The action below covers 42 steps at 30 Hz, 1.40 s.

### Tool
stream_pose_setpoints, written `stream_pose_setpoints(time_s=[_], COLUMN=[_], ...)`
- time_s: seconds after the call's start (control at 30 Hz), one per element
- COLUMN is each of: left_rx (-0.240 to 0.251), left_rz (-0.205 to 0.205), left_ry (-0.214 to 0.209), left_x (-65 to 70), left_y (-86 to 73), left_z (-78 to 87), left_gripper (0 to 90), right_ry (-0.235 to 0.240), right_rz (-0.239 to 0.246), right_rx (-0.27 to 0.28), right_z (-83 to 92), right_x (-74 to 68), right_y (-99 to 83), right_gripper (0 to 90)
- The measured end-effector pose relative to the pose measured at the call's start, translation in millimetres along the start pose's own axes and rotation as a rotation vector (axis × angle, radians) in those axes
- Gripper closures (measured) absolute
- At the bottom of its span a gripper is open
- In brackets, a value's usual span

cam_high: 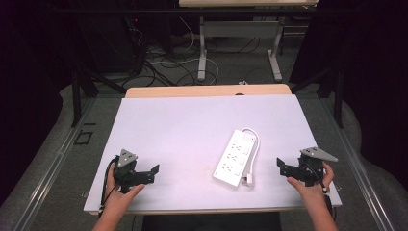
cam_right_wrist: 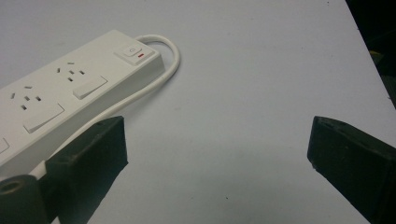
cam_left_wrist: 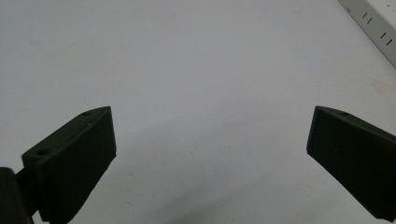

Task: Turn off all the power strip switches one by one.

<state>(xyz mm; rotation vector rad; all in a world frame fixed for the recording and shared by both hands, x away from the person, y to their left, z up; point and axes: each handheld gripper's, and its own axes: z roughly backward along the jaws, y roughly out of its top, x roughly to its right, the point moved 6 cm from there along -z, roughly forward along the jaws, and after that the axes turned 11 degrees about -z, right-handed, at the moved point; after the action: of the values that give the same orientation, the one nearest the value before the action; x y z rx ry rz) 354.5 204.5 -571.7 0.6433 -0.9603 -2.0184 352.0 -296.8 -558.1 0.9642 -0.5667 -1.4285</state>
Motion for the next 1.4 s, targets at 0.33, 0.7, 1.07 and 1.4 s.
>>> stream_pose_setpoints(time_s=[0.33,0.7,1.07,1.4], left_rx=[0.002,0.005,0.004,-0.008], left_rz=[-0.004,-0.006,0.004,0.015], left_ry=[-0.008,0.001,0.001,-0.009], left_x=[2.4,1.1,0.6,1.1], left_y=[1.5,1.6,0.8,-0.6], left_z=[-1.6,-0.9,-1.4,-2.5], left_gripper=[1.2,1.4,1.7,2.0], right_ry=[0.009,0.001,0.039,0.033], right_rz=[0.050,0.066,0.072,0.110], right_rx=[-0.025,-0.029,-0.070,-0.065], right_z=[-4.5,-12.0,-22.9,-31.7], right_x=[-11.3,-26.3,-37.3,-46.7], right_y=[-6.1,-3.7,1.2,14.4], right_gripper=[4.2,11.3,26.1,37.2])
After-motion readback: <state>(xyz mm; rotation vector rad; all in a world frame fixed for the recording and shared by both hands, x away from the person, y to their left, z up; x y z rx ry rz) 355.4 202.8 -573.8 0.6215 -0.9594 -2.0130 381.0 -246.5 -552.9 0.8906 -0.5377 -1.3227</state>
